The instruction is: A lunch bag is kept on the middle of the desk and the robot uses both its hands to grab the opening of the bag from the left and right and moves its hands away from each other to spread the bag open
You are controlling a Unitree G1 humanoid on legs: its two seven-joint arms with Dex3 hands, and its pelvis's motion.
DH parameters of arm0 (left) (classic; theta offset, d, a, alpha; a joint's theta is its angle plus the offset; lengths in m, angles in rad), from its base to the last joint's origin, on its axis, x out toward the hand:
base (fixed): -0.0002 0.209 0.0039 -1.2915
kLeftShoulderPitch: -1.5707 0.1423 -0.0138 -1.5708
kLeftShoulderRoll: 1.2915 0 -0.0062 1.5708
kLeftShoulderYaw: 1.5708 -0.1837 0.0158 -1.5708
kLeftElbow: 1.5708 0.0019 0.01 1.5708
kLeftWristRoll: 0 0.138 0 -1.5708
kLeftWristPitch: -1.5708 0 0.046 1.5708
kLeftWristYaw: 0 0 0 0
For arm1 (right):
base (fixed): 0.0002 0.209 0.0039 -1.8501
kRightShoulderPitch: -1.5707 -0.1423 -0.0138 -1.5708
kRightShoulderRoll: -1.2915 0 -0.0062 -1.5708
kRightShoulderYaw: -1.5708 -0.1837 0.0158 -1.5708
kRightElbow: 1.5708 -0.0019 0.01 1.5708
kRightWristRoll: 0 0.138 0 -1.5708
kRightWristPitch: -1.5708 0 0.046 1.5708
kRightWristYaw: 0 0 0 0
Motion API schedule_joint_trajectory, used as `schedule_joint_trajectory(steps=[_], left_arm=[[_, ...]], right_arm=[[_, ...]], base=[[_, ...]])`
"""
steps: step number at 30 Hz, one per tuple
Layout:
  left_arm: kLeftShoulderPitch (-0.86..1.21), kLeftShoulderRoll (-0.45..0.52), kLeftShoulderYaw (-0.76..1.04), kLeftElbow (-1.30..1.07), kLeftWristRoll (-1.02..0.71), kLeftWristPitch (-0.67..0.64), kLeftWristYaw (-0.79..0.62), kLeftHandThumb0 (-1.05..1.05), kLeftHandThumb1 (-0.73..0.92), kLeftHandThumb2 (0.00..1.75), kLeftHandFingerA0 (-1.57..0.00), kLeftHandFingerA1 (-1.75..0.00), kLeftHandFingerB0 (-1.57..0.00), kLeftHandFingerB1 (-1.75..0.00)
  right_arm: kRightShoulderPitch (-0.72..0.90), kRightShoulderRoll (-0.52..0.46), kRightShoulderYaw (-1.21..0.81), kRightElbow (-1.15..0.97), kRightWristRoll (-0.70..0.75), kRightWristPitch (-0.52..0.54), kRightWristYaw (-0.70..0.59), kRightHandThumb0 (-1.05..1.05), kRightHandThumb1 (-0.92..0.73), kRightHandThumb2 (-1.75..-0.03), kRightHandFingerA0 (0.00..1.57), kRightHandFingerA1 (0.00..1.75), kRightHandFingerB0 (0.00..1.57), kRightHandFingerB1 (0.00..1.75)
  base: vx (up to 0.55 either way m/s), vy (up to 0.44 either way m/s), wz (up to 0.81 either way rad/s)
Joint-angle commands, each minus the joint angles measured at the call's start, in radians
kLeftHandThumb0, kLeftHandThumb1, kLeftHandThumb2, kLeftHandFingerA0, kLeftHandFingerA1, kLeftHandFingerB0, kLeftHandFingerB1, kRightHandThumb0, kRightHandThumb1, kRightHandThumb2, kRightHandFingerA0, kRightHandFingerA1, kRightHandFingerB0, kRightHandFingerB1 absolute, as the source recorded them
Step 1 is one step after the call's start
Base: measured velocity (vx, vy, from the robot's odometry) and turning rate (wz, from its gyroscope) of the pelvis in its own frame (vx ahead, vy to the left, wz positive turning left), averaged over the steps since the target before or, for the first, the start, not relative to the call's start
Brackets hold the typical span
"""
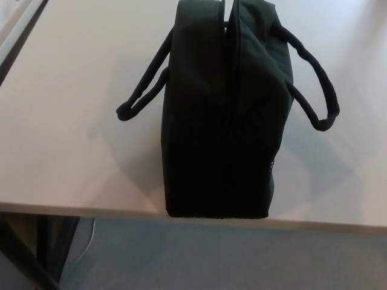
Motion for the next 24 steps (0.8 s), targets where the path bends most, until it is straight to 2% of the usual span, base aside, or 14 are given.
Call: schedule_joint_trajectory(steps=[1, 5, 7, 8, 9, 12, 13, 15, 17, 18, 20, 21, 22, 24], left_arm=[[-0.215, -0.049, -0.356, 0.191, 0.387, 0.180, 0.271, -0.11, 0.54, 0.56, -0.31, -0.30, -0.19, -0.33], [-0.267, -0.095, -0.464, 0.217, 0.415, 0.244, 0.320, -0.09, 0.61, 0.58, -0.31, -0.30, -0.10, -0.31], [-0.287, -0.105, -0.502, 0.235, 0.427, 0.273, 0.361, -0.09, 0.60, 0.58, -0.31, -0.31, -0.09, -0.28], [-0.301, -0.117, -0.523, 0.243, 0.429, 0.284, 0.378, -0.04, 0.54, 0.67, -0.25, -0.36, -0.06, -0.15], [-0.312, -0.124, -0.542, 0.248, 0.431, 0.290, 0.400, -0.01, 0.53, 0.67, -0.26, -0.37, -0.05, -0.14], [-0.355, -0.141, -0.597, 0.270, 0.437, 0.314, 0.487, 0.03, 0.58, 0.66, -0.28, -0.36, -0.07, -0.17], [-0.363, -0.143, -0.607, 0.275, 0.435, 0.315, 0.494, 0.04, 0.61, 0.62, -0.30, -0.32, 0.00, -0.27], [-0.378, -0.144, -0.626, 0.286, 0.427, 0.308, 0.495, 0.05, 0.58, 0.67, -0.29, -0.36, -0.07, -0.17], [-0.388, -0.147, -0.641, 0.296, 0.421, 0.299, 0.503, 0.06, 0.58, 0.64, -0.30, -0.35, -0.07, -0.21], [-0.396, -0.150, -0.652, 0.303, 0.418, 0.297, 0.516, 0.06, 0.58, 0.63, -0.30, -0.34, -0.08, -0.21], [-0.408, -0.157, -0.670, 0.312, 0.413, 0.288, 0.541, 0.06, 0.58, 0.64, -0.30, -0.34, -0.08, -0.22], [-0.419, -0.162, -0.680, 0.315, 0.408, 0.278, 0.550, 0.04, 0.60, 0.60, -0.31, -0.32, -0.08, -0.24], [-0.426, -0.164, -0.687, 0.317, 0.407, 0.277, 0.553, 0.03, 0.59, 0.62, -0.29, -0.33, -0.08, -0.24], [-0.441, -0.168, -0.699, 0.319, 0.402, 0.272, 0.560, 0.03, 0.58, 0.58, -0.30, -0.31, -0.10, -0.31]], right_arm=[[-0.306, 0.007, 0.263, 0.238, -0.231, 0.019, 0.214, -0.38, -0.45, -0.64, 0.29, 0.38, 0.15, 0.35], [-0.374, 0.041, 0.356, 0.260, -0.267, 0.038, 0.187, -0.32, -0.51, -0.55, 0.40, 0.33, 0.30, 0.30], [-0.391, 0.055, 0.380, 0.276, -0.266, 0.046, 0.185, -0.32, -0.51, -0.55, 0.40, 0.33, 0.31, 0.31], [-0.408, 0.073, 0.411, 0.281, -0.285, 0.058, 0.185, -0.38, -0.45, -0.65, 0.37, 0.40, 0.28, 0.38], [-0.421, 0.083, 0.437, 0.286, -0.302, 0.063, 0.177, -0.37, -0.47, -0.66, 0.37, 0.40, 0.29, 0.38], [-0.435, 0.111, 0.495, 0.301, -0.310, 0.067, 0.151, -0.41, -0.43, -0.65, 0.39, 0.41, 0.32, 0.39], [-0.437, 0.118, 0.506, 0.305, -0.308, 0.065, 0.155, -0.42, -0.44, -0.66, 0.38, 0.41, 0.29, 0.39], [-0.443, 0.132, 0.534, 0.313, -0.312, 0.071, 0.164, -0.37, -0.53, -0.56, 0.41, 0.34, 0.29, 0.31], [-0.447, 0.142, 0.560, 0.322, -0.322, 0.080, 0.161, -0.37, -0.54, -0.57, 0.39, 0.33, 0.27, 0.30], [-0.448, 0.153, 0.581, 0.329, -0.331, 0.088, 0.168, -0.44, -0.50, -0.69, 0.27, 0.38, 0.18, 0.37], [-0.446, 0.172, 0.617, 0.340, -0.344, 0.094, 0.169, -0.44, -0.50, -0.69, 0.28, 0.39, 0.18, 0.37], [-0.438, 0.188, 0.639, 0.352, -0.351, 0.091, 0.124, -0.35, -0.60, -0.59, 0.37, 0.33, 0.24, 0.30], [-0.438, 0.193, 0.659, 0.356, -0.365, 0.102, 0.102, -0.38, -0.62, -0.60, 0.36, 0.32, 0.21, 0.29], [-0.440, 0.202, 0.692, 0.359, -0.383, 0.116, 0.068, -0.39, -0.60, -0.59, 0.37, 0.33, 0.21, 0.30]], base=[[0.00, 0.000, 0.00], [0.00, 0.000, 0.00], [0.00, 0.000, 0.00], [0.00, 0.000, 0.00], [0.00, 0.000, 0.00], [0.00, 0.000, 0.00], [0.00, 0.000, 0.00], [0.00, 0.000, 0.00], [0.00, 0.000, 0.00], [0.00, 0.000, 0.00], [0.00, 0.000, 0.00], [0.00, 0.000, 0.00], [0.00, 0.000, 0.00], [0.00, 0.000, 0.00]])
